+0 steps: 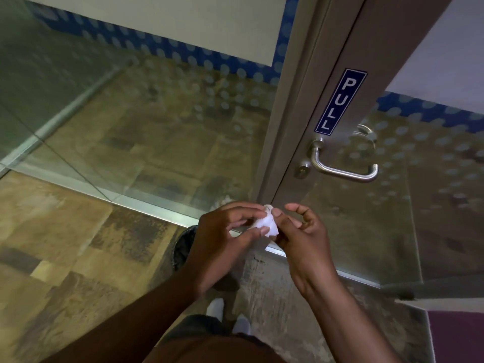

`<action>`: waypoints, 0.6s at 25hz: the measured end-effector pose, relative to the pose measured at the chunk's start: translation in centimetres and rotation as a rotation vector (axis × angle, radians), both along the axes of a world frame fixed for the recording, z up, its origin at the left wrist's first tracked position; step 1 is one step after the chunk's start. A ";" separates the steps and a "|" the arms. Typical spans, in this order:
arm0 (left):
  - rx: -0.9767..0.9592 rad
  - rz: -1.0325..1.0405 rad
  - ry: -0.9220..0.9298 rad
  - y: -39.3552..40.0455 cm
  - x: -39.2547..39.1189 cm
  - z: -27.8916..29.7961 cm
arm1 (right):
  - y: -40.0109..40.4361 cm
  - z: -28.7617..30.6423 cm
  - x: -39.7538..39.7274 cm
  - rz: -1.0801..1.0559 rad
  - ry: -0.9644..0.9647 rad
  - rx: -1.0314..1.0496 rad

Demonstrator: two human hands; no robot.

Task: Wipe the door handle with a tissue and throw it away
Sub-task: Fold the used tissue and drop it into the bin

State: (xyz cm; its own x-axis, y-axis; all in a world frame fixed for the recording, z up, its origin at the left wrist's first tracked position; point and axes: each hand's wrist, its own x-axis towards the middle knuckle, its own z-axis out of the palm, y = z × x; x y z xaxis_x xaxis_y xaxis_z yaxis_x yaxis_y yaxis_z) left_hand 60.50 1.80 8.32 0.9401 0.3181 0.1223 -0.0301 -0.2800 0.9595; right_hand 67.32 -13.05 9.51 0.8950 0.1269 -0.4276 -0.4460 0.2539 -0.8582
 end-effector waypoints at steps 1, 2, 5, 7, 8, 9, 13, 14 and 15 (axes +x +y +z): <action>-0.049 0.043 0.029 0.2 -0.3 -0.1 | 0.5 -0.3 -0.2 0.032 0.029 0.027; -0.122 0.085 0.066 0.5 -0.7 -0.1 | 0.9 -0.6 -0.6 0.069 0.051 0.050; -0.343 0.173 0.115 1.5 -1.5 -0.2 | 2.1 -1.4 -1.4 0.178 0.001 0.015; -0.450 0.227 0.134 2.4 -1.9 -0.5 | 2.6 -2.0 -1.4 0.236 -0.163 -0.168; -0.508 0.249 0.146 2.9 -2.1 -0.7 | 2.9 -2.2 -1.4 0.258 -0.287 -0.294; -0.557 0.265 0.164 3.4 -2.2 -0.9 | 3.3 -2.2 -1.4 0.275 -0.409 -0.395; -0.625 0.277 0.219 6.0 -2.7 -1.7 | 5.6 -2.3 -2.0 0.445 -0.794 -0.481; -0.648 0.283 0.217 7.0 -2.9 -2.0 | 6.4 -2.3 -2.2 0.504 -0.868 -0.504; -0.667 0.290 0.209 8.0 -3.1 -2.4 | 7.2 -2.4 -2.3 0.550 -0.917 -0.527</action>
State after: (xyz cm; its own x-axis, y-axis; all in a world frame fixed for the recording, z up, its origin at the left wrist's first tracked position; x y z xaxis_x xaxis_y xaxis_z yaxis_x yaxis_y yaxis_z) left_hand 57.44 9.81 5.89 0.7901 0.5002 -0.3544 0.1577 0.3928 0.9060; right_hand 65.04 -5.86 7.10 0.7744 0.5900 0.2285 0.4493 -0.2586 -0.8551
